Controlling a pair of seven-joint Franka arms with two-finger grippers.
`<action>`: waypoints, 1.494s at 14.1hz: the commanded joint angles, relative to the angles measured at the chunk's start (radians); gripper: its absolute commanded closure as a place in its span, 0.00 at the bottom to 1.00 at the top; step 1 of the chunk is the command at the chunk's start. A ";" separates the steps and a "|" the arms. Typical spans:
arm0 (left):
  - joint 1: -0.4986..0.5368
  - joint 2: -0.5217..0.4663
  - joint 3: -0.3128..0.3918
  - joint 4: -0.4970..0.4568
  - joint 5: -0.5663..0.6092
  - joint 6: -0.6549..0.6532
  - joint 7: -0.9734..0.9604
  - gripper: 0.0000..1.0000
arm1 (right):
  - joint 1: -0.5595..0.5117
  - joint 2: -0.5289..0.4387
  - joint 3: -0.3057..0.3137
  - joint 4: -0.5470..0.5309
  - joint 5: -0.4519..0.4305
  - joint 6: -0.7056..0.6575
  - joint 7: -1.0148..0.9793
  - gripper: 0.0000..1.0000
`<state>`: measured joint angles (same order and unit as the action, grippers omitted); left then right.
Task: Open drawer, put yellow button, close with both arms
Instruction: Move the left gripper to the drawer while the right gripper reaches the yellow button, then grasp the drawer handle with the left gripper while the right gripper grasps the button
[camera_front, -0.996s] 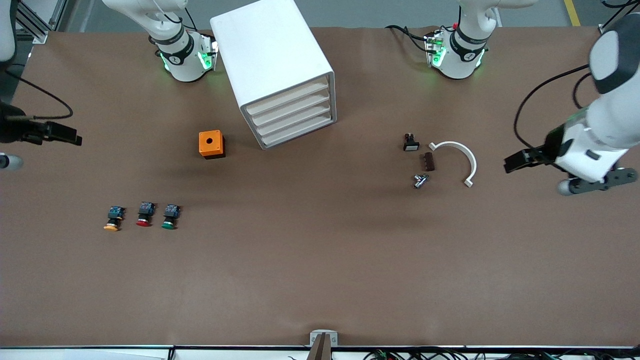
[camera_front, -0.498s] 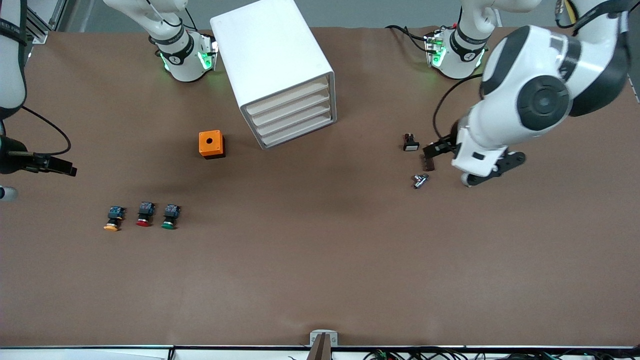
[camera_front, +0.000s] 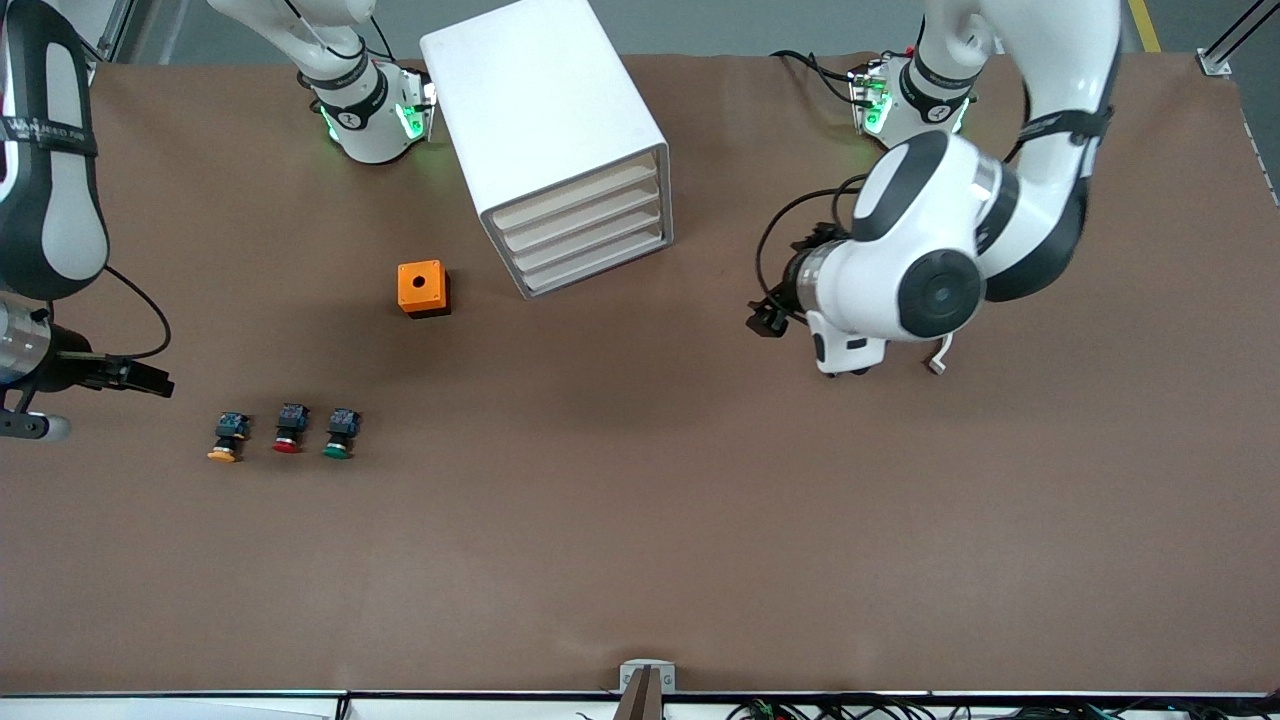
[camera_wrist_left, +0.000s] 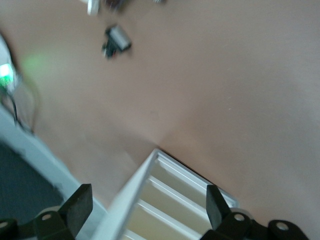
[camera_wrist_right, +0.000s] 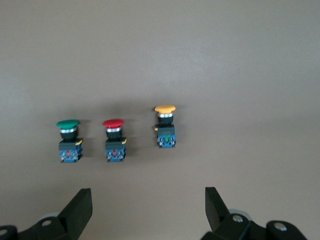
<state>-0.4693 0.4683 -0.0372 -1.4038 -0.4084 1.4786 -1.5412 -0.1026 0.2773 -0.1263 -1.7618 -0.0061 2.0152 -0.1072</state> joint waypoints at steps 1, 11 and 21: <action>-0.031 0.113 0.002 0.078 -0.081 -0.030 -0.233 0.00 | -0.029 0.032 0.016 -0.034 -0.014 0.091 -0.017 0.00; -0.018 0.360 -0.026 0.149 -0.565 -0.199 -0.729 0.02 | -0.063 0.197 0.020 -0.163 0.011 0.473 -0.051 0.00; -0.049 0.405 -0.087 0.120 -0.615 -0.221 -0.790 0.48 | -0.057 0.299 0.030 -0.157 0.058 0.499 -0.054 0.00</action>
<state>-0.5064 0.8628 -0.1181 -1.2905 -1.0005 1.2715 -2.3142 -0.1447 0.5624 -0.1094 -1.9234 0.0350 2.5039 -0.1389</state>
